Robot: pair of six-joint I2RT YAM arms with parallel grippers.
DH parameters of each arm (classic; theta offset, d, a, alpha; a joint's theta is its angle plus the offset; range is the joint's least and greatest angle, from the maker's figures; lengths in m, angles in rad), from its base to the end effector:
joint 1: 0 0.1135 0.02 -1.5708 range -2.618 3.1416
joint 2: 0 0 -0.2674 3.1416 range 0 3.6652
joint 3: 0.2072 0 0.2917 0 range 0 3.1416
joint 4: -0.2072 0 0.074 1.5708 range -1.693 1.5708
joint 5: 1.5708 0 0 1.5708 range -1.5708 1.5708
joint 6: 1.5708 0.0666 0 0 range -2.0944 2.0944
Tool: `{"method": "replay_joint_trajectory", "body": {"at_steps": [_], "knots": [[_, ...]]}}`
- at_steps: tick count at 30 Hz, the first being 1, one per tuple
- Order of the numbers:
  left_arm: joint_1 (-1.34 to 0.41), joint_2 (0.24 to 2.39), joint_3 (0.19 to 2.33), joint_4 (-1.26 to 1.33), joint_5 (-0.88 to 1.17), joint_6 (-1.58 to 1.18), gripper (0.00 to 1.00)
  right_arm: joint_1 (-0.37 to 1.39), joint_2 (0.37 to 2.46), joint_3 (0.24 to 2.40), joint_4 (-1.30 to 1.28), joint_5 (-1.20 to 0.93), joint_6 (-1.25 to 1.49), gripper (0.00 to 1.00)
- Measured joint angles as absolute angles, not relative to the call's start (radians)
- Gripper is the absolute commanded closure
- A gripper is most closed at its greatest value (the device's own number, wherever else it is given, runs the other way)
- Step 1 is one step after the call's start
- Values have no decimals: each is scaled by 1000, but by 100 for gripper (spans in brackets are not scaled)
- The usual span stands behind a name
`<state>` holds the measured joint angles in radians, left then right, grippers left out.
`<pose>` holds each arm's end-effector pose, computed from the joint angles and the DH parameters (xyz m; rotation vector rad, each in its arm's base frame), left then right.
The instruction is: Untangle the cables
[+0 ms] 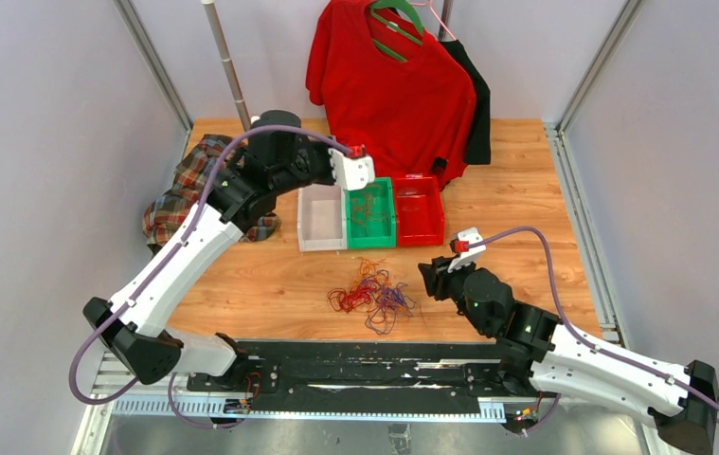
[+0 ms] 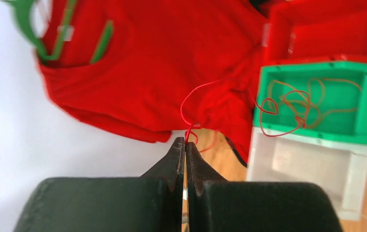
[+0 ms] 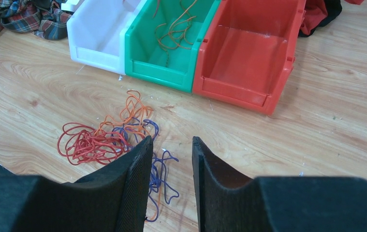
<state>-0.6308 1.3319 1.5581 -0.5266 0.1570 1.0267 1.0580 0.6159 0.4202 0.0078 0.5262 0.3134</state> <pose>0.2805 -0.2178 0.4544 1.4487 1.1814 0.1266 0.1384 0.1776 0.2467 -0.2687 1.7436 0.5436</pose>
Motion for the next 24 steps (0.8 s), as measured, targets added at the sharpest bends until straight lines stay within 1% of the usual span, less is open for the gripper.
{"method": "replay_joint_trajectory", "body": {"at_steps": [4,12,24], "knots": [[-630,1332,1501,-586,191,1063,100,1058,610,420,1,529,313,65],[-595,1325,1419,-624,279,1131,100,1058,603,420,-7,536,319,65],[-521,1325,1397,-677,357,1246,100,1058,607,420,-14,547,323,66]]}}
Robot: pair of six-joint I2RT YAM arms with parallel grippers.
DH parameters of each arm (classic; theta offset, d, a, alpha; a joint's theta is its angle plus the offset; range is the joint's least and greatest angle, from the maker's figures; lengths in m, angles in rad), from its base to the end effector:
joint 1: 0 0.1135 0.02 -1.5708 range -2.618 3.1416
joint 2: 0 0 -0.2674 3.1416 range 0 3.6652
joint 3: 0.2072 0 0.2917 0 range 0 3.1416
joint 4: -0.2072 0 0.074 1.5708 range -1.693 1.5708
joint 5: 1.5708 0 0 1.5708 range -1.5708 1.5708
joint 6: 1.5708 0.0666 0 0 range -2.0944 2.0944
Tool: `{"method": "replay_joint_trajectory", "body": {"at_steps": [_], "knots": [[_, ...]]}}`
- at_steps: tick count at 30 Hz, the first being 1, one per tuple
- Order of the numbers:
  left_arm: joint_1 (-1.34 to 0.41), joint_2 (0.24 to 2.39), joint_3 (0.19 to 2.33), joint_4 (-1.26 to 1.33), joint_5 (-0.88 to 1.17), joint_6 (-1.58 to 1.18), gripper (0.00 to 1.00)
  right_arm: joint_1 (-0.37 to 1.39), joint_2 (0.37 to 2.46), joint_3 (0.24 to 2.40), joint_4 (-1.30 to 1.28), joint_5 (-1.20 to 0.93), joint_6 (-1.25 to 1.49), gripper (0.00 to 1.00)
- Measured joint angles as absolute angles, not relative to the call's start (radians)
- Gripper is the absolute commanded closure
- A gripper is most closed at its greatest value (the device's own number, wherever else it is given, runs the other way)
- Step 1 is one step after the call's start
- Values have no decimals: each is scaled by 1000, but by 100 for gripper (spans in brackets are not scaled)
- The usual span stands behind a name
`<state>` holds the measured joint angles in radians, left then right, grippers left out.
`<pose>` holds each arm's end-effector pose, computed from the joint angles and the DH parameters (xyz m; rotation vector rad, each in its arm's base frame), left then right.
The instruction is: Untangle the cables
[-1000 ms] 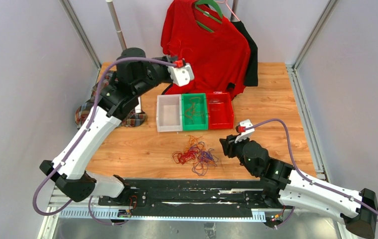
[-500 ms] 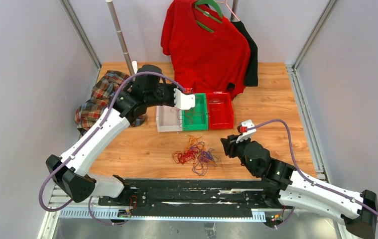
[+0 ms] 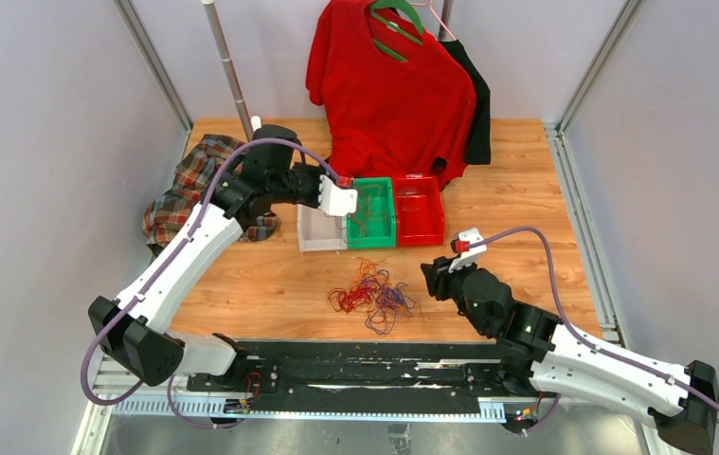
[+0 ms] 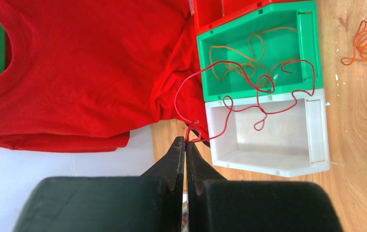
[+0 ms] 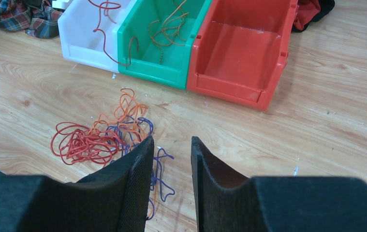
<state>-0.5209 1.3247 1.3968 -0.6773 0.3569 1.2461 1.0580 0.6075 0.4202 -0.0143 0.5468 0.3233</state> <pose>0.2898 -0.1931 0.3757 1.7690 1.1922 0.0367 0.1383 0.1750 0.2457 -0.2513 1.7541 0.5249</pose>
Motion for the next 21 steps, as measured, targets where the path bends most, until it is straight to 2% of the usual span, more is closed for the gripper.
{"method": "replay_joint_trajectory", "body": {"at_steps": [21], "knots": [[-436,1386,1493,-747,442,1349,100,1058,641,420,-20,550,336,66]]}}
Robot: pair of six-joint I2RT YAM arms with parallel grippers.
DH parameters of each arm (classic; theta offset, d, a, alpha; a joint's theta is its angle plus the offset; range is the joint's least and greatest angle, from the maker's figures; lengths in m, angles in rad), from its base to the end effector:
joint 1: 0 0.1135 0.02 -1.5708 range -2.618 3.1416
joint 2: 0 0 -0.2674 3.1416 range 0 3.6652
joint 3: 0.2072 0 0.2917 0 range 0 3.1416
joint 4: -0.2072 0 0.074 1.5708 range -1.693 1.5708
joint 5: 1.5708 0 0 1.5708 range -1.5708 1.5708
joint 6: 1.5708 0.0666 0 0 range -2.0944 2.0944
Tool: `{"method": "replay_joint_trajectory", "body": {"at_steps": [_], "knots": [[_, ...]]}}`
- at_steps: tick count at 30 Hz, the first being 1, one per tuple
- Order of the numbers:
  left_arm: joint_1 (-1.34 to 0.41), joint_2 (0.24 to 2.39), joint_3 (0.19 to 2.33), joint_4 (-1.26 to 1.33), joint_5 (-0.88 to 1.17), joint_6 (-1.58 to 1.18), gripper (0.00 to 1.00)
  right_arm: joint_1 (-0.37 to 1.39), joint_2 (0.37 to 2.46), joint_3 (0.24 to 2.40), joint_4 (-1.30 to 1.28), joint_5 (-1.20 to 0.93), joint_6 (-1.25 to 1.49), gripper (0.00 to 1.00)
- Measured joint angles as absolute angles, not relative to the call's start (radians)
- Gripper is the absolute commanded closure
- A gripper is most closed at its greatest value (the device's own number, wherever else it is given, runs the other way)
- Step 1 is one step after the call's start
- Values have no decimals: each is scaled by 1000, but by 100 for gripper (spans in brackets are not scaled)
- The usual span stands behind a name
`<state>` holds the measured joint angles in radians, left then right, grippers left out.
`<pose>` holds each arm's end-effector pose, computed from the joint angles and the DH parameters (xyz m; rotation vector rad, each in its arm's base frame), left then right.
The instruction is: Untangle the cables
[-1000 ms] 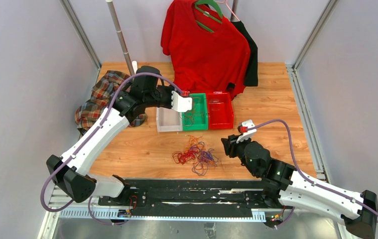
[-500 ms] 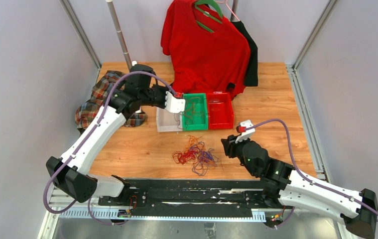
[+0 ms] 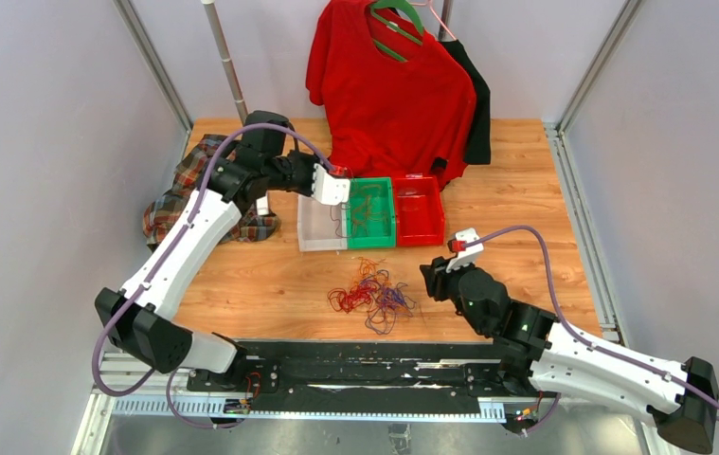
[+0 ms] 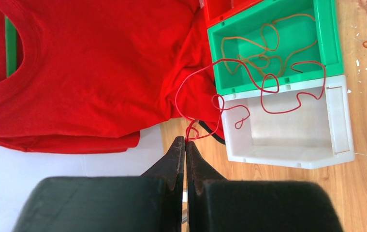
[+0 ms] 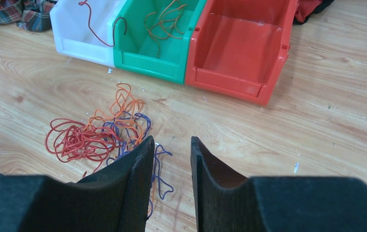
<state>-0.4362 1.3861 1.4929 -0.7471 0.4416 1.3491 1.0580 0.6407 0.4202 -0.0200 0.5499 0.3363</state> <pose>0.3106 -0.1762 0.3863 1.8078 1.1484 0.0421 0.1404 0.1784 0.2383 -0.2572 1.7851 0.5060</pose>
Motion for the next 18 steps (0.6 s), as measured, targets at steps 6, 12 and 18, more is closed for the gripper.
{"method": "replay_joint_trajectory", "body": {"at_steps": [6,12,18], "knots": [[-414,1414,1536,-756,446,1361,100,1058,647,420,-20,550,344,66],[-388,1419,1573,-770,458,1407,100,1058,653,420,-19,551,346,66],[-388,1418,1573,-819,478,1468,100,1058,667,420,-13,551,348,66]]}}
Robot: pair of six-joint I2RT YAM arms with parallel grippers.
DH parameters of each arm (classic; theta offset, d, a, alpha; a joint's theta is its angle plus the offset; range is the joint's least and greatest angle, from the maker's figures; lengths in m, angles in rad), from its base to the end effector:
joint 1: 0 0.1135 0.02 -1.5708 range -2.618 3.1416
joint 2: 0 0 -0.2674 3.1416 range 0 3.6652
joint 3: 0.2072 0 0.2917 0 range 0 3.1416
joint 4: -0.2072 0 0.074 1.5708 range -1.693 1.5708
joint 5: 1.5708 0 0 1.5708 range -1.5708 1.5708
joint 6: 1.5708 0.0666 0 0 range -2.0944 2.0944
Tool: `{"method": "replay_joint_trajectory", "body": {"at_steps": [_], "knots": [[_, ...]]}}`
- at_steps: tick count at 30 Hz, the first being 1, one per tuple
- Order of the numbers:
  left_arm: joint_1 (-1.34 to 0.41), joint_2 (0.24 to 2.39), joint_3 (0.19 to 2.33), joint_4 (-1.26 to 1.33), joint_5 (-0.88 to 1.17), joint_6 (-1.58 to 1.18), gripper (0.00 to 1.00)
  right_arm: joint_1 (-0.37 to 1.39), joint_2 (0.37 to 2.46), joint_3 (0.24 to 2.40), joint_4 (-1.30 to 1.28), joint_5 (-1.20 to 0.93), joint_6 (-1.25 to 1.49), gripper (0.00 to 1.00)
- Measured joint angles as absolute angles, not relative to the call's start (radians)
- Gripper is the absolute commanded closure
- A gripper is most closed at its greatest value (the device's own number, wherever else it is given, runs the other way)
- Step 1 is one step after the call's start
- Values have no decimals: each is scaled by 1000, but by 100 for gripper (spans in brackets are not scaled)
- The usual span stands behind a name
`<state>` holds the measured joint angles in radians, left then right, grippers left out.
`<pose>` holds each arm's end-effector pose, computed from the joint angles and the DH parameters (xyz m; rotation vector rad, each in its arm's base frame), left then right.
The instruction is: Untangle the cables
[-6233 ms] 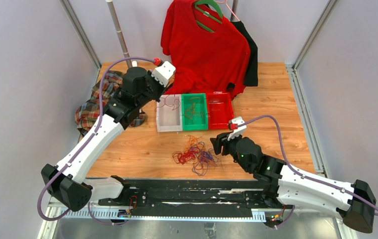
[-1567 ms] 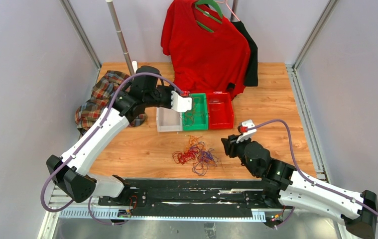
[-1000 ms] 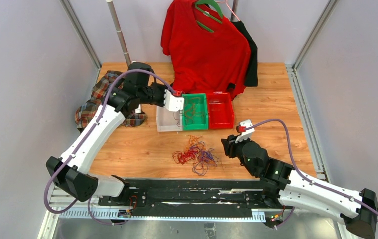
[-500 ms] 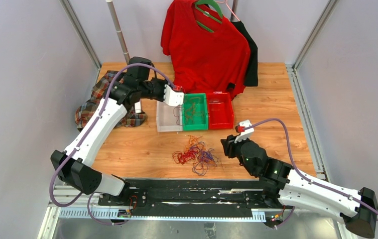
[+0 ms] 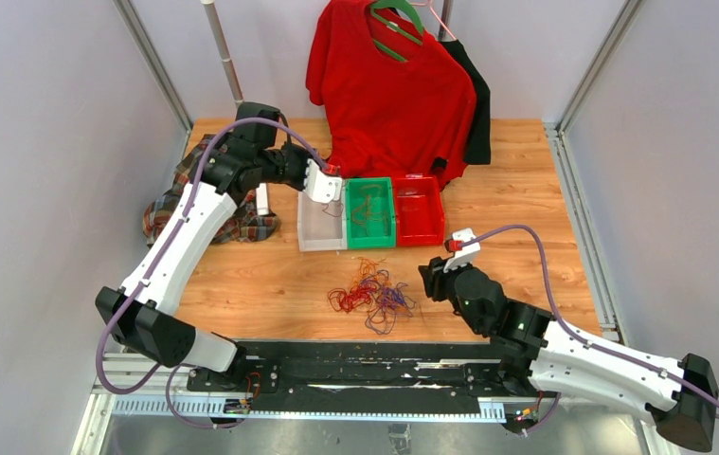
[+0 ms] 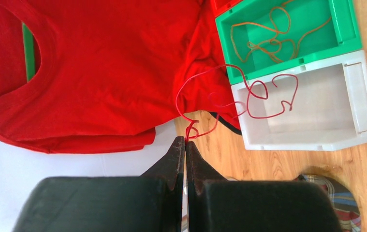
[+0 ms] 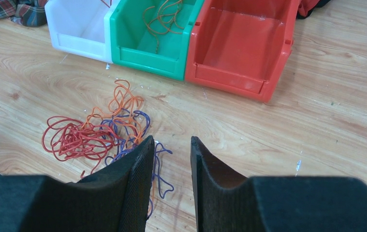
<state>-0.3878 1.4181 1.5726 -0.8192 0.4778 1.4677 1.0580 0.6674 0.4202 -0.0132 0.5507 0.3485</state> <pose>0.3189 -0.1633 0.3989 1.8619 1.0785 0.0884 0.1421 0.1814 0.2337 -0.2557 1.8021 0.5006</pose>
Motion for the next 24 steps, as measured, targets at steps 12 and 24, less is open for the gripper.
{"method": "replay_joint_trajectory", "body": {"at_steps": [12,24], "knots": [[-388,1381,1445,-842,480,1534,100,1058,680,420,-12,551,349,66],[-388,1338,1297,-737,433,1493,100,1058,692,420,-12,551,350,66]]}}
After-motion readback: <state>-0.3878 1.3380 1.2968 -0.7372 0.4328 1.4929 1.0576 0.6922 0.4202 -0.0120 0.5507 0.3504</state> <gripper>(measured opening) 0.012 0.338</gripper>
